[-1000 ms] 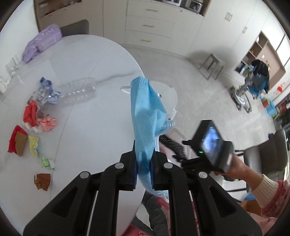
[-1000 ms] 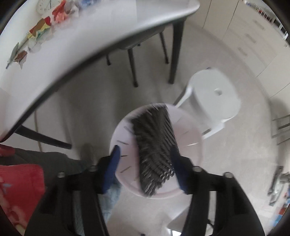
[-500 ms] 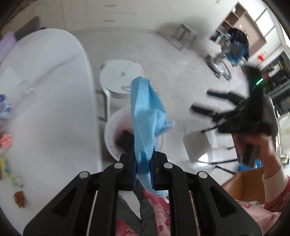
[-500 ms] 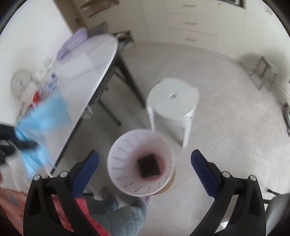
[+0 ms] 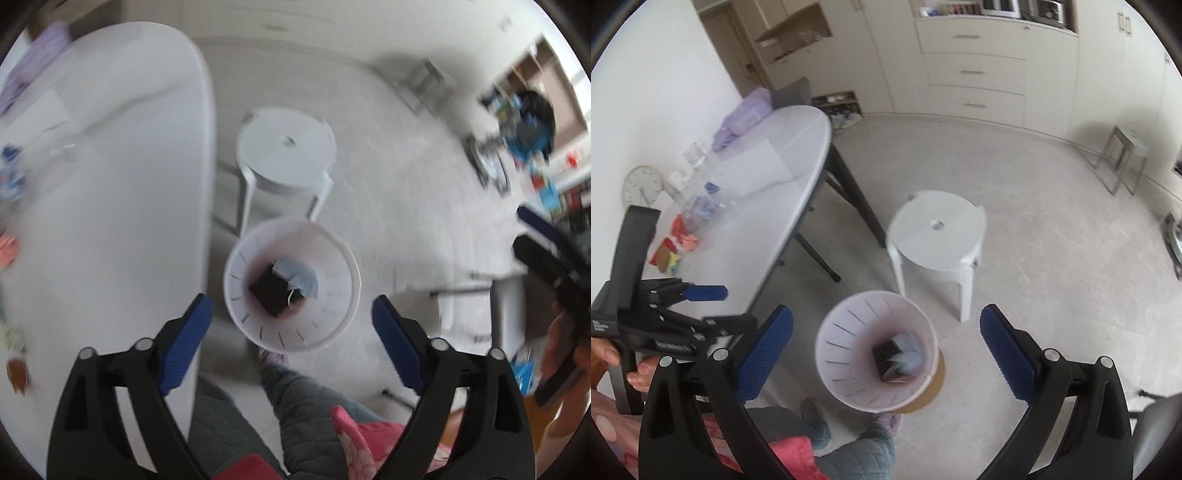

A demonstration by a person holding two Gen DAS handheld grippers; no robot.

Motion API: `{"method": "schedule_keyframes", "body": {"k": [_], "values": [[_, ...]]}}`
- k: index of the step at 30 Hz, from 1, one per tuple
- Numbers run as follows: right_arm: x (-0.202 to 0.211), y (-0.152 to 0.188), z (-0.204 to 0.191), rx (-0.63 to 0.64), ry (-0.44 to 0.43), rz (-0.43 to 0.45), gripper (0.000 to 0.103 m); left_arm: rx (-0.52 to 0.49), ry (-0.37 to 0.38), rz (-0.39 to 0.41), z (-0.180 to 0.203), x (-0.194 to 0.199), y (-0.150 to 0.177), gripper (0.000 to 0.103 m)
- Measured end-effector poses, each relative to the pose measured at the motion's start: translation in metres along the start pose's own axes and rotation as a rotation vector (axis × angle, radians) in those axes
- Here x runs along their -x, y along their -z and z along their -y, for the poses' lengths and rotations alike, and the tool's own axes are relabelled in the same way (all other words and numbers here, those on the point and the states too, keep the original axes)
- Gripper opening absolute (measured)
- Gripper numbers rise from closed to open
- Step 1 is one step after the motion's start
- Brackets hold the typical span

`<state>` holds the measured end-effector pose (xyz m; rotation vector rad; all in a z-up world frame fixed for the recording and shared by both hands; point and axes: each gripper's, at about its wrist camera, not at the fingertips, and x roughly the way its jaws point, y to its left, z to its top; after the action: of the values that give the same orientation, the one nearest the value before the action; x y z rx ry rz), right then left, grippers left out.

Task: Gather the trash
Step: 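Carry the mask and mesh sleeve over the white bin and open both tools, then move both tools back over the table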

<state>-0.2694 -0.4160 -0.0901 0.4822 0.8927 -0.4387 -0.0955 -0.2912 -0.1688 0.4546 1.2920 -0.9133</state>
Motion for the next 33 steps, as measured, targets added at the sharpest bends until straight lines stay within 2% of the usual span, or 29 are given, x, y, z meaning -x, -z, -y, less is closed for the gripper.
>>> {"method": "schedule_keyframes", "body": {"k": [2,3,7,12,16,22,27,33], "values": [[-0.001,-0.010,-0.009,0.025,-0.037,0.009,0.100,0.040,0.015,0.044,-0.010,0.020,0.002,0.093],[-0.002,-0.015,-0.014,0.042,-0.051,0.013,0.100,0.070,-0.001,0.094,-0.019,0.038,0.004,0.093],[-0.007,-0.041,-0.043,0.135,-0.103,0.035,0.100,0.159,-0.120,0.244,-0.045,0.089,0.013,0.093],[-0.014,-0.074,-0.093,0.278,-0.144,0.068,0.100,0.307,-0.266,0.348,-0.085,0.144,0.038,0.095],[-0.021,-0.090,-0.143,0.381,-0.209,0.078,0.100,0.393,-0.337,0.368,-0.115,0.169,0.063,0.095],[-0.039,-0.100,-0.227,0.498,-0.341,0.049,0.100,0.545,-0.447,0.377,-0.157,0.200,0.112,0.095],[-0.044,-0.095,-0.291,0.569,-0.400,0.042,0.100,0.628,-0.462,0.391,-0.202,0.211,0.150,0.095],[-0.053,-0.082,-0.343,0.594,-0.428,0.011,0.100,0.641,-0.445,0.377,-0.244,0.201,0.166,0.095]]}}
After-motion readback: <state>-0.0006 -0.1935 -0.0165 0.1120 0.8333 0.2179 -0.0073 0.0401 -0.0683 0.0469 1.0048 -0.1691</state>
